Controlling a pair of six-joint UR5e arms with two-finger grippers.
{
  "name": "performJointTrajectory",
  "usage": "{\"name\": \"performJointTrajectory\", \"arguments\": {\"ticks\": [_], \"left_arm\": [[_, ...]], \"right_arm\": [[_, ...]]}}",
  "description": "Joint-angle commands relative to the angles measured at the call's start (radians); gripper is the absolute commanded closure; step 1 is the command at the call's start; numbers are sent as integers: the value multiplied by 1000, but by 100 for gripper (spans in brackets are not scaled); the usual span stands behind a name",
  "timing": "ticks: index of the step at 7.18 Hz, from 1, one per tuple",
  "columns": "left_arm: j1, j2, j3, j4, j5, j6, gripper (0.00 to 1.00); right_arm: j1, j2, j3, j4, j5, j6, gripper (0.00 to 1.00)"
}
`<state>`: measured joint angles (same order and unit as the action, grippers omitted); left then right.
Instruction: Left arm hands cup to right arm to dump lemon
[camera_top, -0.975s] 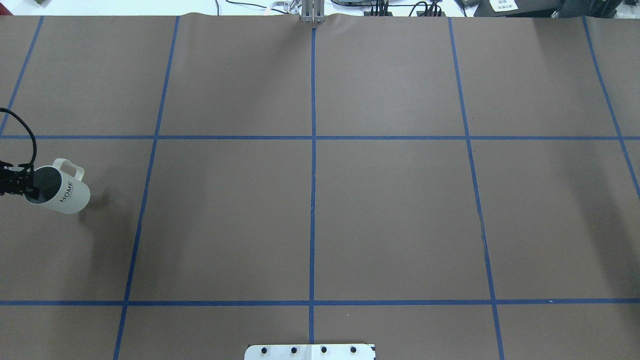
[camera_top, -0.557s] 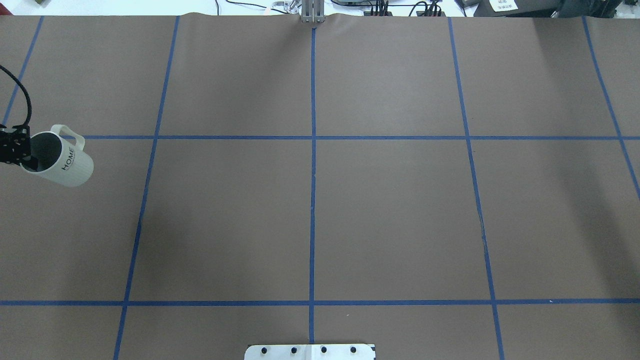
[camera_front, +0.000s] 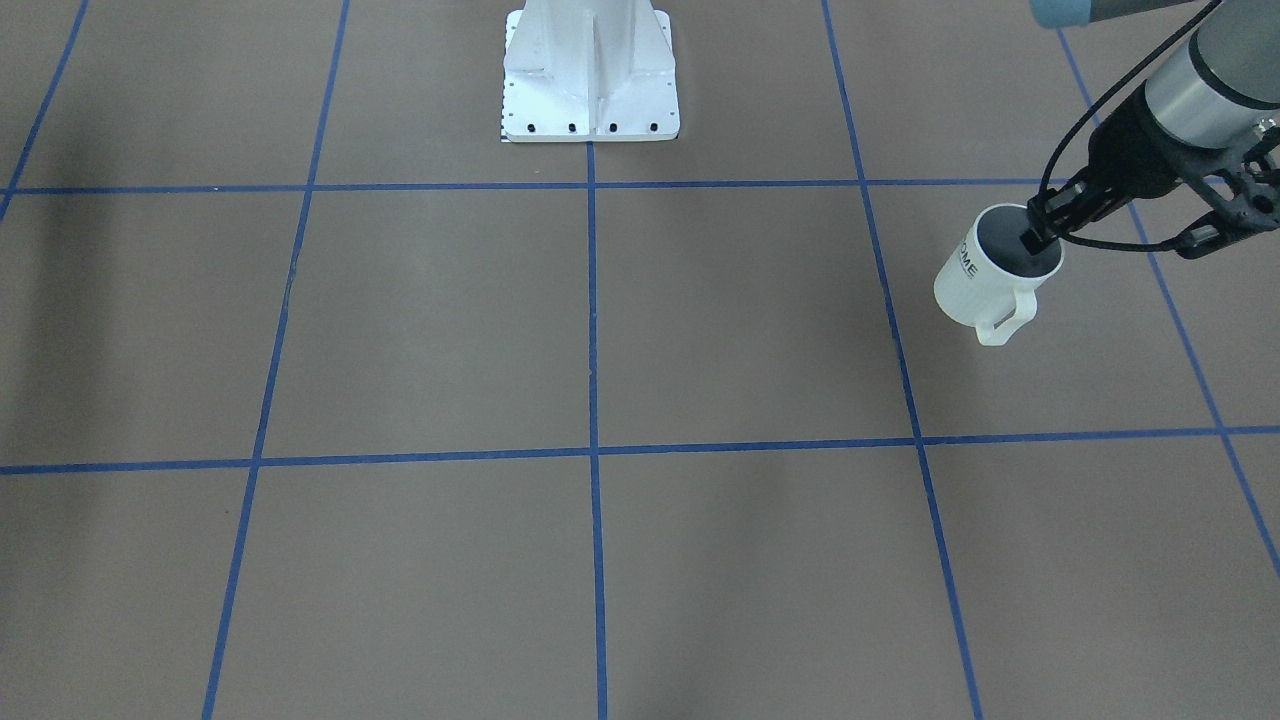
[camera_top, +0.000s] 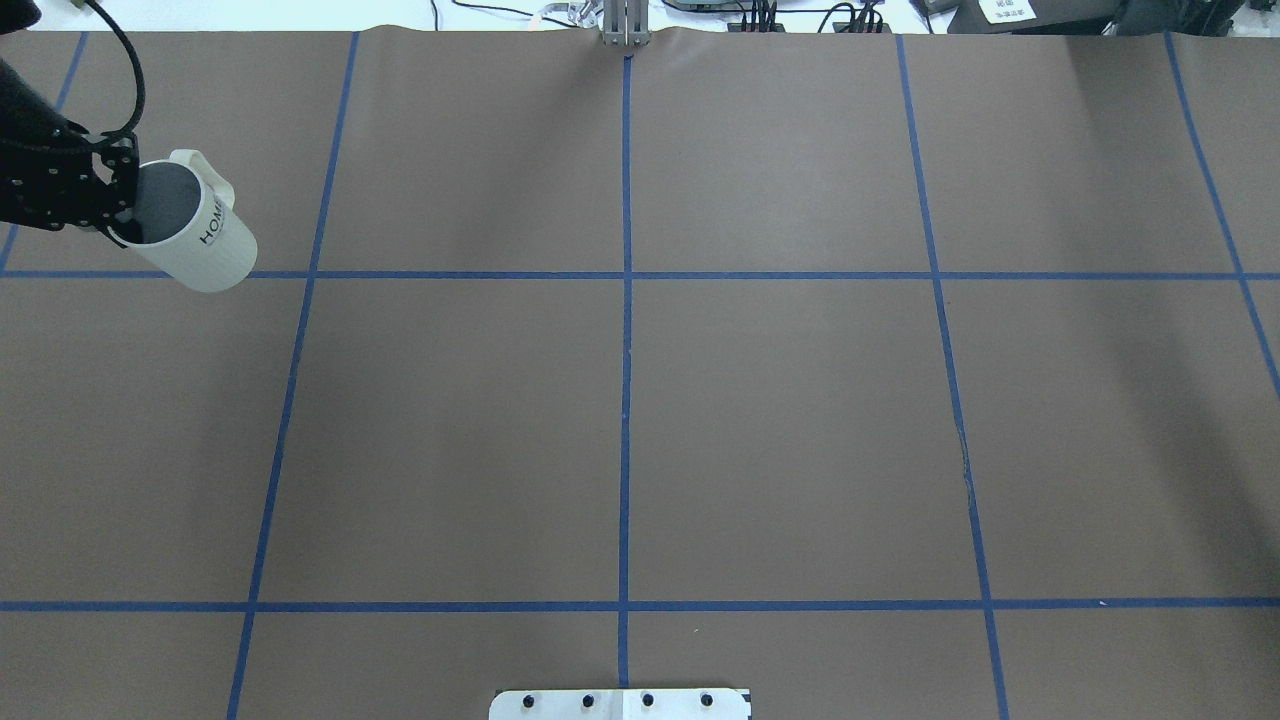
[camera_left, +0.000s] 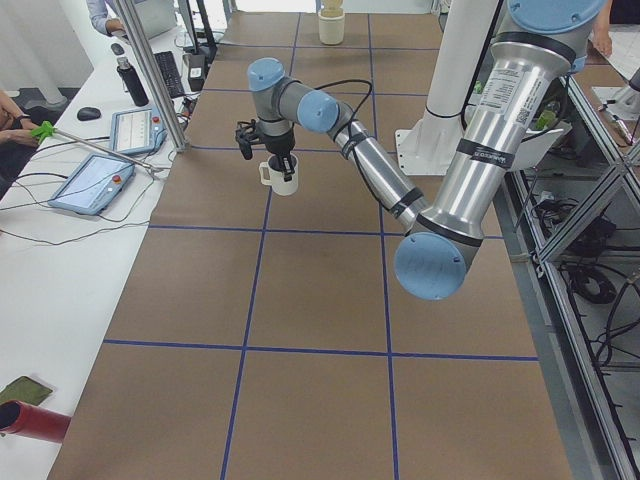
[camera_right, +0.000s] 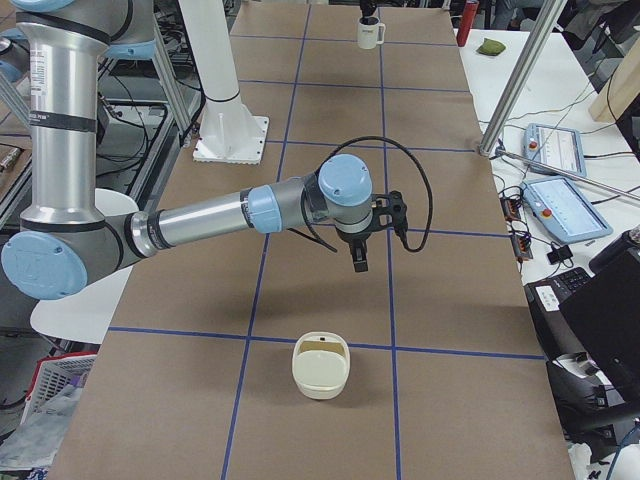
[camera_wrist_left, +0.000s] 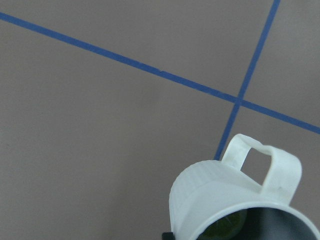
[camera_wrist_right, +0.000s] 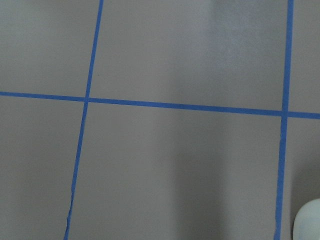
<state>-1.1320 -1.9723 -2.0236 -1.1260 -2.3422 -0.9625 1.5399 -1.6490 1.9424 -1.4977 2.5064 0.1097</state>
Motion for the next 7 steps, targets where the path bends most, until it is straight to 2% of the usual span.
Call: {"name": "performJointTrajectory", "arguments": {"ticks": [1, 2, 3, 4, 5, 6, 7], "left_arm": [[6, -153, 48, 68, 0, -114, 100], [17, -183, 54, 65, -2, -169, 100], [40, -219, 59, 66, 0, -229, 100], [67, -261, 75, 65, 0, -298, 100], [87, -326, 127, 65, 0, -367, 100], [103, -373, 172, 65, -2, -422, 100], [107, -408, 216, 61, -3, -491, 100]], "right_arm": [[-143, 47, -8, 211, -156, 163, 0], [-199, 99, -51, 290, -161, 191, 0], [-217, 129, -136, 394, -156, 200, 0], [-268, 132, -158, 575, -206, 255, 1], [-337, 156, -154, 693, -289, 400, 0], [-392, 190, -151, 811, -385, 469, 0], [-441, 192, -148, 914, -433, 526, 1]]}}
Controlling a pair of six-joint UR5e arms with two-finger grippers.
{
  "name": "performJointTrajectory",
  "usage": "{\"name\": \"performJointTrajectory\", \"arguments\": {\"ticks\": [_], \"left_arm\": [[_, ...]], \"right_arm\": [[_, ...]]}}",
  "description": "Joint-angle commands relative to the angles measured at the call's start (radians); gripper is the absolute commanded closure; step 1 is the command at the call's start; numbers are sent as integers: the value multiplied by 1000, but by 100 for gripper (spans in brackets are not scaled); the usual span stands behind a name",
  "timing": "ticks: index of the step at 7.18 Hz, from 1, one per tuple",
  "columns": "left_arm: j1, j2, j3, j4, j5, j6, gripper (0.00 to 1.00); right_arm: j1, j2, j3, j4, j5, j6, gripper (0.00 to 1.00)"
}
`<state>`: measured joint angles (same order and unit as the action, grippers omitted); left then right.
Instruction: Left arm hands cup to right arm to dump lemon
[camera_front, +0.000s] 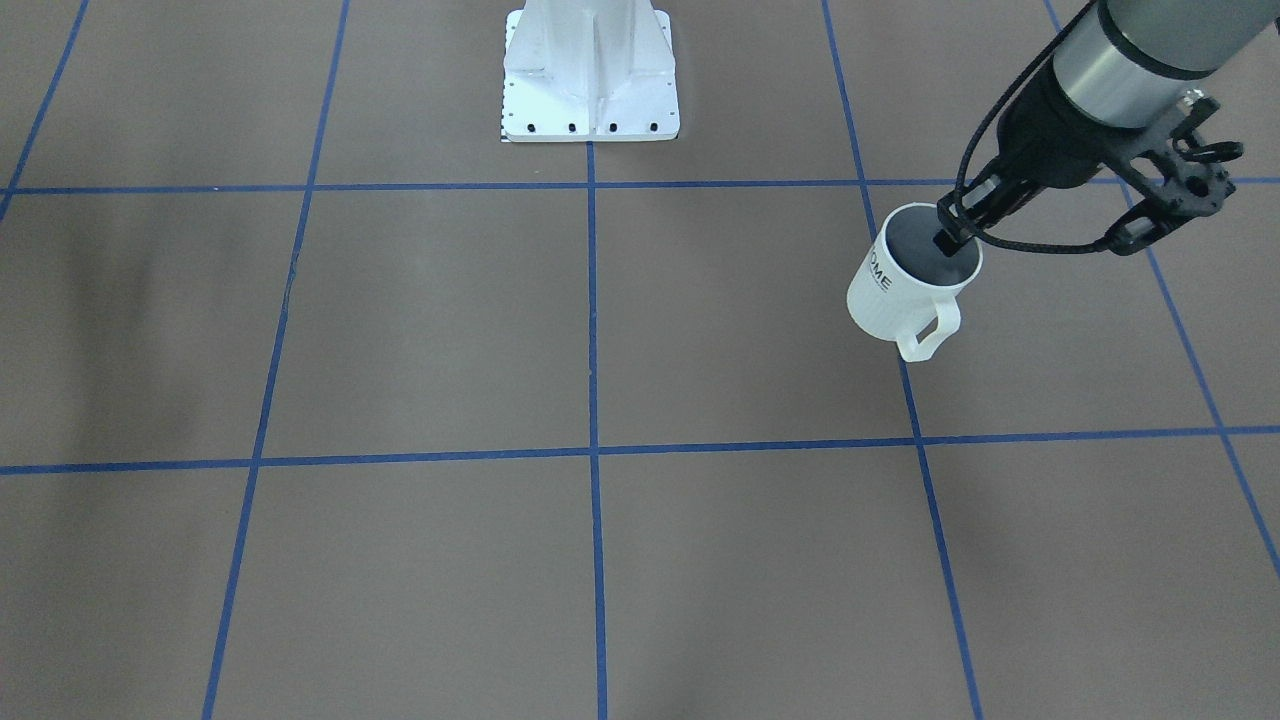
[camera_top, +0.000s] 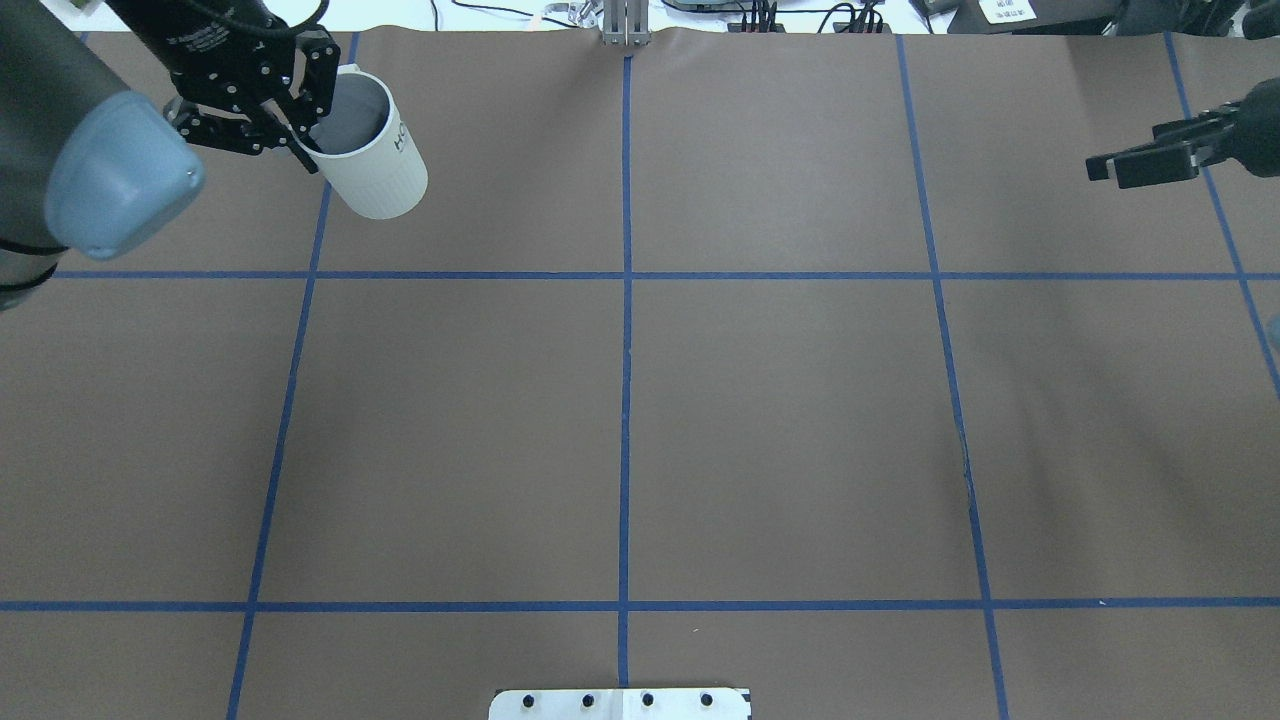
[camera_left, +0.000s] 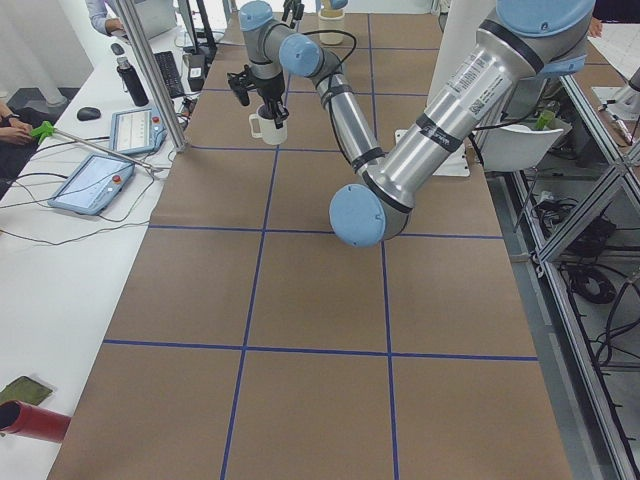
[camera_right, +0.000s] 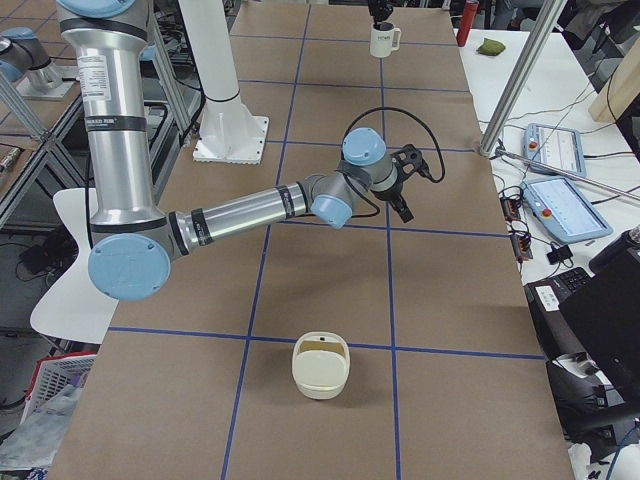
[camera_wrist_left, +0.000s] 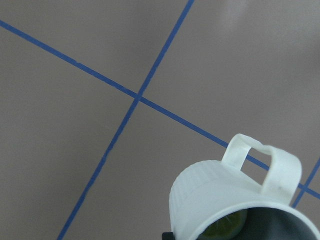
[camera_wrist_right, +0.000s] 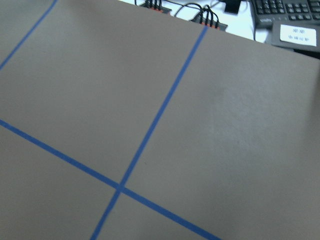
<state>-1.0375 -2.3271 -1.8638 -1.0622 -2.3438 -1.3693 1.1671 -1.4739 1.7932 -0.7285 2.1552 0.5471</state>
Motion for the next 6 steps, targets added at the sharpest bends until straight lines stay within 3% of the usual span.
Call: {"name": "performJointTrajectory", "arguments": {"ticks": [1, 3, 5, 6], "left_arm": [[28, -116, 124, -10, -2, -173, 100], [53, -202, 210, -33, -3, -272, 100], [53, -205, 241, -126, -17, -405, 100], [53, -209, 288, -195, -94, -460, 100]], "right_arm": [[-117, 17, 2, 229, -139, 124, 1], [-289, 29, -3, 375, -324, 116, 1], [-391, 81, 3, 393, -403, 116, 1], [-443, 102, 3, 405, -452, 114, 1]]}}
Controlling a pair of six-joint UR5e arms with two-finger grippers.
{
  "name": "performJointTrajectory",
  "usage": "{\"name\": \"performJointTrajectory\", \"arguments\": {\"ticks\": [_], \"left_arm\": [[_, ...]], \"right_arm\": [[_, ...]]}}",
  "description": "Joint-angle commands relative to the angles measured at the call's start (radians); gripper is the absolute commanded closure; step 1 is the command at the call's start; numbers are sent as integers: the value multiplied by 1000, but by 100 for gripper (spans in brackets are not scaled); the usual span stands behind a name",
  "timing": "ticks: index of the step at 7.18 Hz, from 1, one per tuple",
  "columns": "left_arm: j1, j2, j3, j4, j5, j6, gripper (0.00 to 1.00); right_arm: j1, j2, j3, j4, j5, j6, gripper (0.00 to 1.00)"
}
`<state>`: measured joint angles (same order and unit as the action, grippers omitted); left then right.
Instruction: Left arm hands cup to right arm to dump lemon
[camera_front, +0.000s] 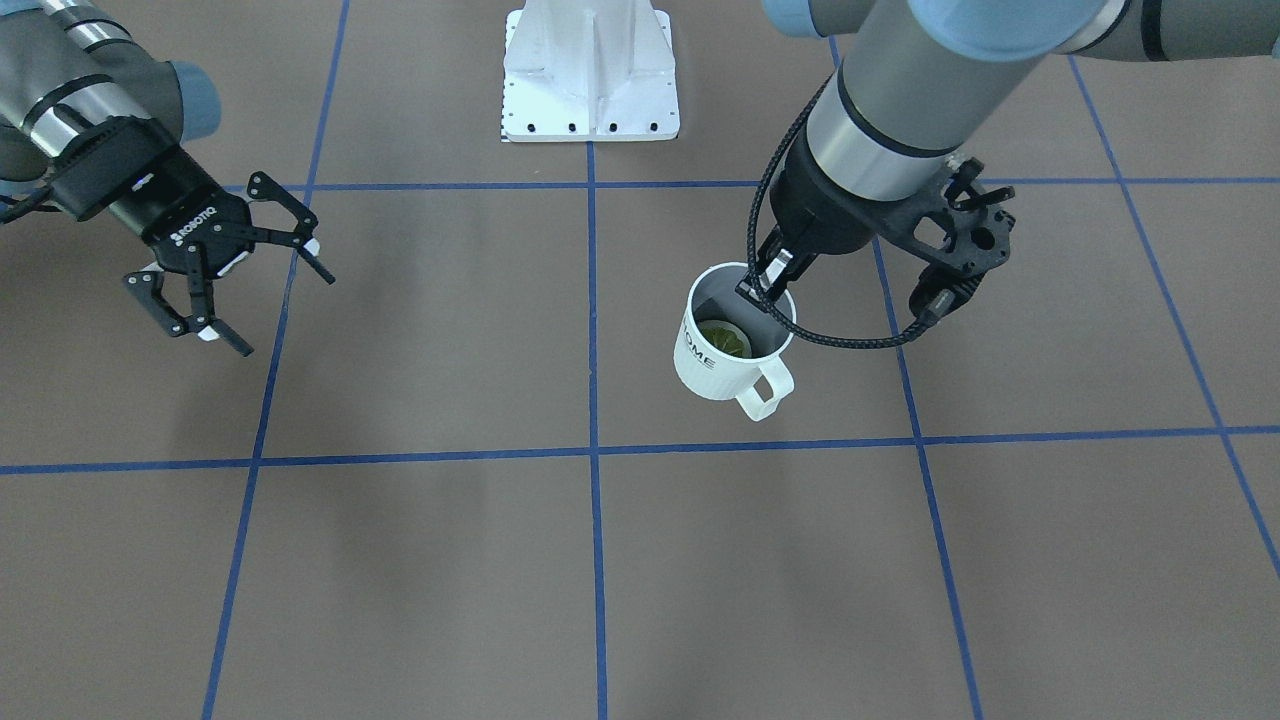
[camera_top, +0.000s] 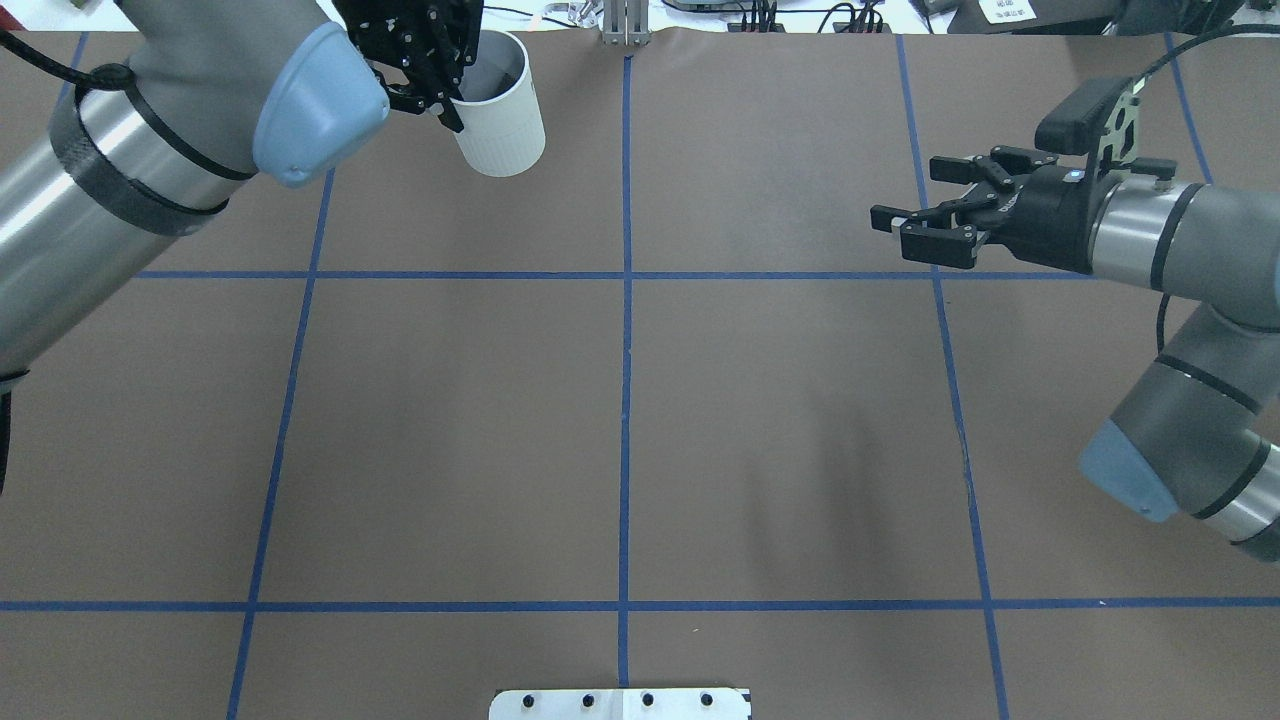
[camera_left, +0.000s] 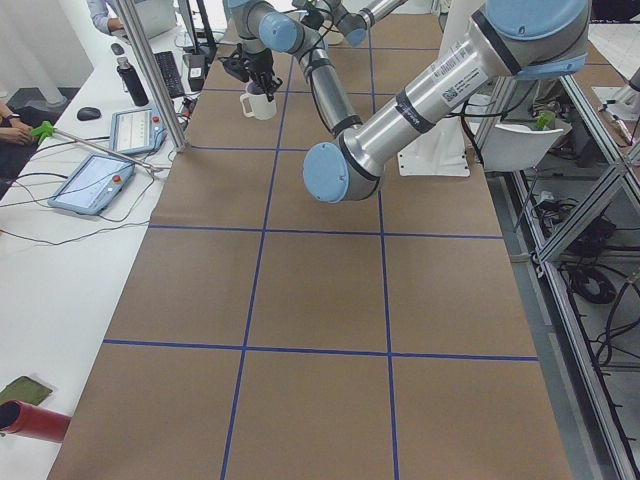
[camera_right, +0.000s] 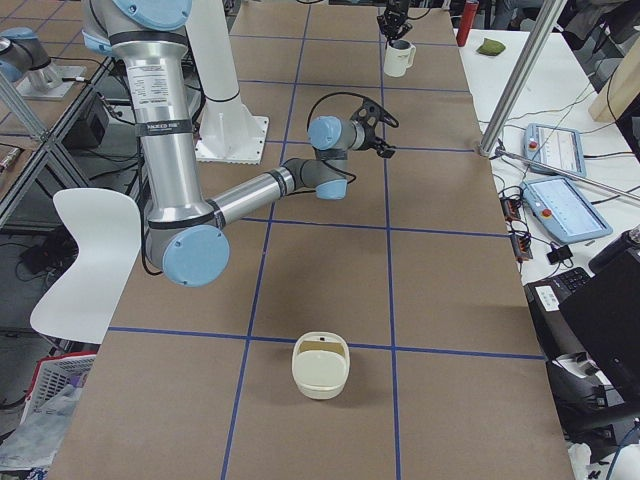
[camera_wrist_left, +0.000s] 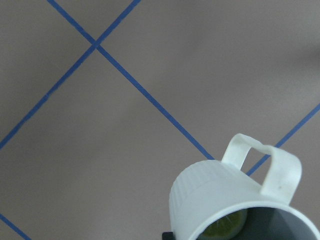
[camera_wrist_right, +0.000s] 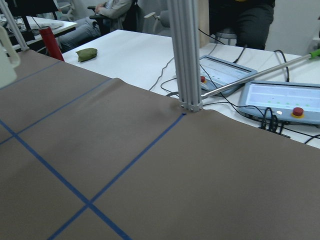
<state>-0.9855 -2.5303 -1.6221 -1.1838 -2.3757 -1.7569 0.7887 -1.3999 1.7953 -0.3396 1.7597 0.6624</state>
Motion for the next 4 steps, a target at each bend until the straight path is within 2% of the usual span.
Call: {"name": "performJointTrajectory", "arguments": {"ticks": [1, 2, 3, 4], "left_arm": [[1, -7, 66, -141, -91, -157, 100], [14, -30, 86, -173, -106, -229, 100], [45, -44, 91, -180, -126, -271, 100], [66, -80, 129, -180, -128, -294, 100]], "right_arm": [[-144, 57, 1, 16, -172, -4, 1], [-231, 62, 0, 14, -300, -45, 1], [-268, 62, -5, 8, -368, -93, 1], [-273, 62, -7, 5, -374, -99, 1]]}}
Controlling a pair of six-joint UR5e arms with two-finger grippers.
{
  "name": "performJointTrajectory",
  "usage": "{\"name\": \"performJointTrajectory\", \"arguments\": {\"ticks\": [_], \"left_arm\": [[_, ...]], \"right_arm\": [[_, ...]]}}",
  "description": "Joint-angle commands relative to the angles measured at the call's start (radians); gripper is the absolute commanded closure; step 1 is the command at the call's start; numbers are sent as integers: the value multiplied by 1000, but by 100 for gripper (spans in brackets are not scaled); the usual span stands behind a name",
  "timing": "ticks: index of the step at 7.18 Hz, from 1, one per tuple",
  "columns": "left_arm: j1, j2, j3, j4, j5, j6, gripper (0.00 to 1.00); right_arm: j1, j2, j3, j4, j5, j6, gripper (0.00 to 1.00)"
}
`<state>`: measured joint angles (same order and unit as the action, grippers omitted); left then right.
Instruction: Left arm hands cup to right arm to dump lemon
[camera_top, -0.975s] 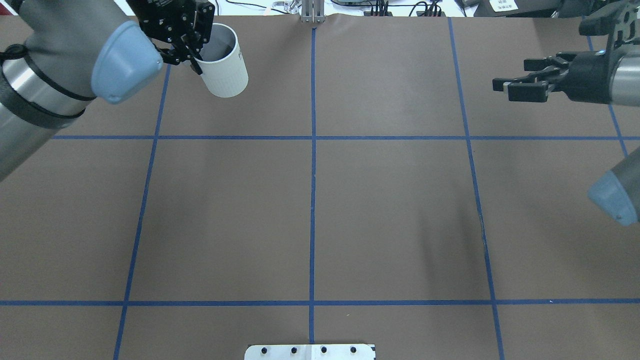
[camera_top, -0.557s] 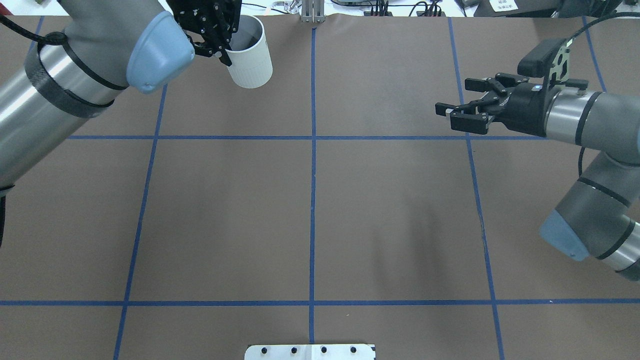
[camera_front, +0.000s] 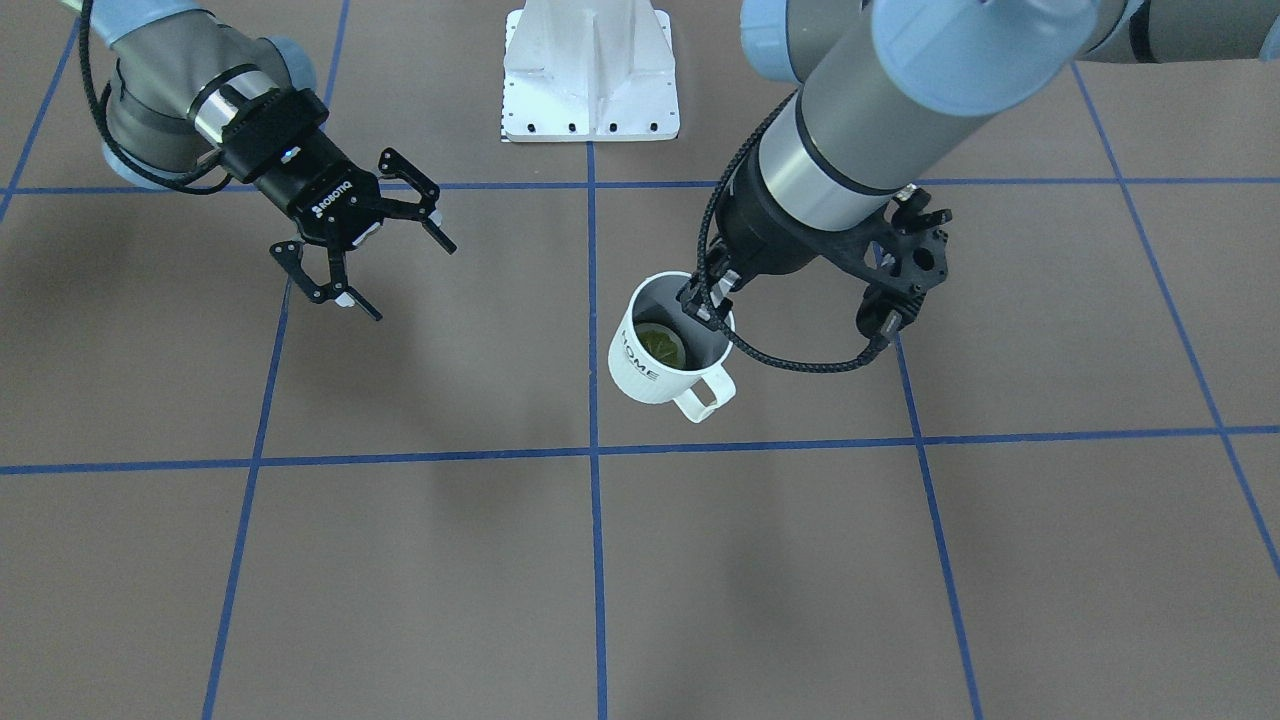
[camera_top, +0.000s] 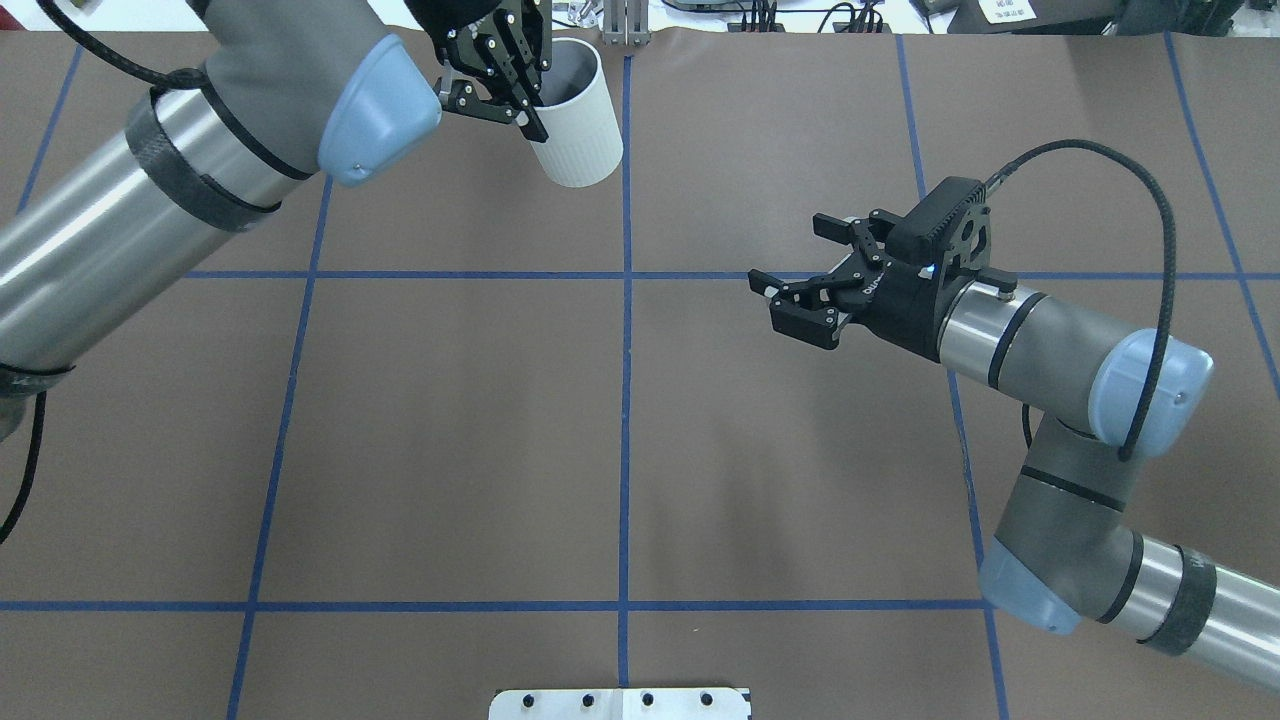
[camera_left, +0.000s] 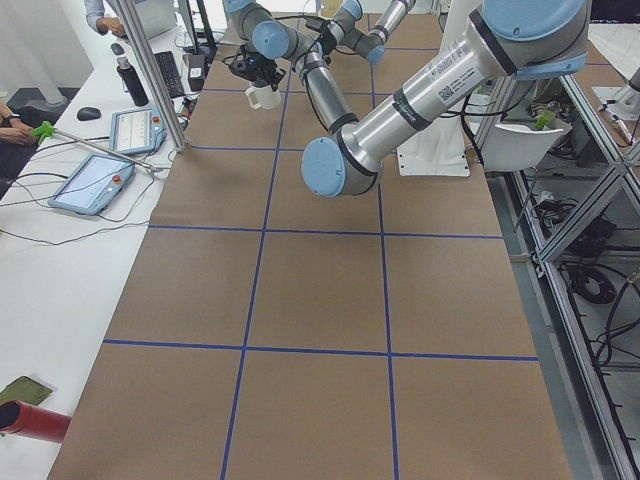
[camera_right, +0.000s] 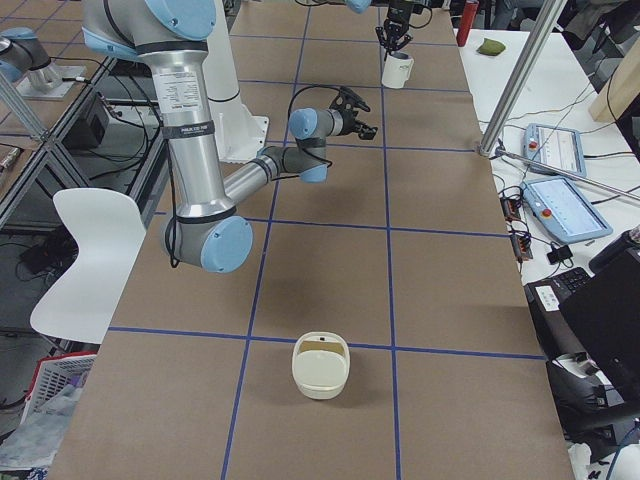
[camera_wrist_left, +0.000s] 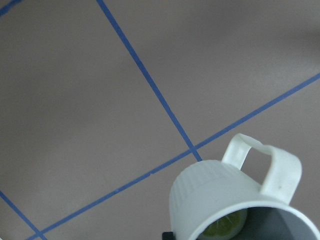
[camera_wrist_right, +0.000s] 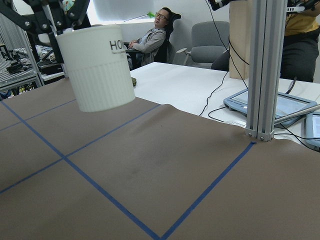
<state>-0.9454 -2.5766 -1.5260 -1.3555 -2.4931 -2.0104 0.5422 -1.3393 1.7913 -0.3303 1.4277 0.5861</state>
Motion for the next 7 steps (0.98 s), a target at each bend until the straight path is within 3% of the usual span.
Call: {"name": "performJointTrajectory", "arguments": {"ticks": [1, 4, 7], "left_arm": [[42, -54, 58, -16, -10, -59, 100], [57, -89, 179, -170, -9, -154, 100], [80, -99, 199, -192, -9, -200, 100]], "right_arm": [[-31, 2, -3, -7, -42, -31, 1], [-53, 35, -15, -10, -42, -46, 1], [-57, 77, -15, -62, -42, -61, 1]]}}
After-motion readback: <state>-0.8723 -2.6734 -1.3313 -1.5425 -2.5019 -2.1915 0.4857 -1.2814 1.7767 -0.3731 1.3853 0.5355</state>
